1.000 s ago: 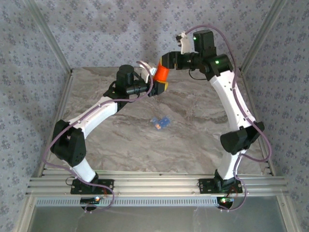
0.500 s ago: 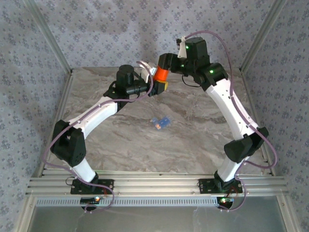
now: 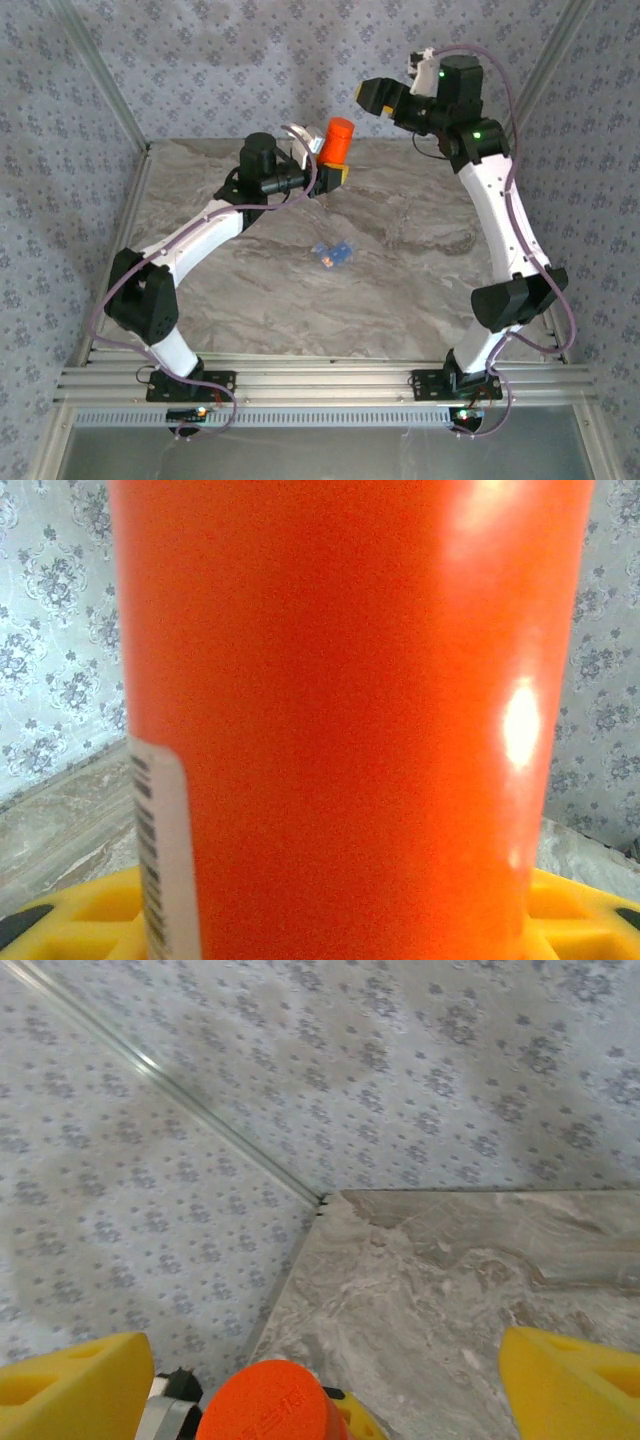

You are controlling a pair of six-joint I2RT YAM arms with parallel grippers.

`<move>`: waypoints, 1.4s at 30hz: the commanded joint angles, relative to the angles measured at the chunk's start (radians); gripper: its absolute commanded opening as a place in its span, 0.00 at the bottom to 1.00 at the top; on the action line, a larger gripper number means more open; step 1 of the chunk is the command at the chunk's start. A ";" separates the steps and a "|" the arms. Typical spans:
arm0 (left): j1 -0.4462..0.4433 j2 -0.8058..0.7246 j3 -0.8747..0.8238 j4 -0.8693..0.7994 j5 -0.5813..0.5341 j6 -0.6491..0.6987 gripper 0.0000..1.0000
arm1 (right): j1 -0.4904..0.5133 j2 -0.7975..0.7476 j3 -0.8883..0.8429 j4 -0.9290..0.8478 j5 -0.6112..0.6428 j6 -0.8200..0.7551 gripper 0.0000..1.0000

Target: Sort the pills into containers

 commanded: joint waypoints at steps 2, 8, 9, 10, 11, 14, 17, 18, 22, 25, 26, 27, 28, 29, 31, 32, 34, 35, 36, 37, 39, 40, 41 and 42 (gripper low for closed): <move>0.006 0.008 0.067 0.038 0.049 -0.003 0.00 | -0.032 0.022 0.001 0.064 -0.255 -0.072 0.90; 0.006 0.016 0.080 0.031 0.062 -0.008 0.00 | -0.002 0.065 0.031 0.008 -0.344 -0.173 0.90; 0.007 0.017 0.080 0.030 0.062 -0.010 0.00 | 0.005 0.070 0.039 -0.003 -0.344 -0.186 0.90; 0.006 0.016 0.080 0.029 0.063 -0.010 0.00 | 0.012 0.074 0.045 -0.015 -0.343 -0.193 0.89; 0.007 0.018 0.080 0.029 0.065 -0.011 0.00 | 0.018 0.078 0.050 -0.022 -0.340 -0.201 0.89; 0.007 0.018 0.078 0.030 0.065 -0.013 0.00 | 0.031 0.086 0.055 -0.029 -0.333 -0.207 0.88; 0.007 0.018 0.076 0.029 0.065 -0.014 0.00 | 0.037 0.094 0.061 -0.030 -0.331 -0.207 0.86; 0.005 0.018 0.076 0.029 0.065 -0.015 0.00 | 0.041 0.098 0.064 -0.033 -0.331 -0.208 0.85; 0.005 0.016 0.075 0.031 0.065 -0.016 0.00 | 0.049 0.109 0.082 -0.054 -0.326 -0.215 0.80; 0.005 0.015 0.075 0.029 0.062 -0.014 0.00 | 0.054 0.116 0.094 -0.073 -0.322 -0.225 0.72; 0.004 0.015 0.075 0.029 0.062 -0.014 0.00 | 0.055 0.118 0.097 -0.080 -0.321 -0.228 0.69; 0.004 0.015 0.075 0.028 0.063 -0.014 0.00 | 0.056 0.119 0.098 -0.085 -0.320 -0.230 0.66; 0.005 0.013 0.075 0.029 0.062 -0.015 0.00 | 0.057 0.120 0.098 -0.085 -0.318 -0.235 0.64; 0.004 0.013 0.075 0.028 0.062 -0.015 0.00 | 0.058 0.120 0.098 -0.090 -0.316 -0.239 0.63; 0.005 0.013 0.074 0.028 0.060 -0.014 0.00 | 0.063 0.120 0.098 -0.125 -0.310 -0.250 0.60; 0.004 0.012 0.073 0.027 0.060 -0.013 0.00 | 0.065 0.120 0.098 -0.133 -0.306 -0.256 0.59; 0.004 0.012 0.074 0.025 0.059 -0.013 0.00 | 0.070 0.118 0.095 -0.147 -0.289 -0.263 0.56; 0.004 0.012 0.075 0.025 0.057 -0.013 0.00 | 0.074 0.117 0.092 -0.154 -0.279 -0.263 0.55; 0.005 0.012 0.075 0.026 0.057 -0.013 0.00 | 0.075 0.116 0.088 -0.154 -0.269 -0.259 0.54; 0.004 0.012 0.076 0.026 0.057 -0.013 0.00 | 0.080 0.111 0.080 -0.152 -0.258 -0.253 0.54; 0.005 0.012 0.078 0.024 0.052 -0.012 0.00 | 0.093 0.101 0.061 -0.152 -0.207 -0.235 0.52; 0.004 0.012 0.077 0.022 0.044 -0.010 0.00 | 0.100 0.094 0.043 -0.142 -0.180 -0.220 0.52; 0.005 0.011 0.076 0.023 0.039 -0.009 0.00 | 0.110 0.083 0.021 -0.131 -0.144 -0.195 0.52; 0.006 0.010 0.075 0.023 0.034 -0.007 0.00 | 0.120 0.073 -0.001 -0.119 -0.103 -0.170 0.52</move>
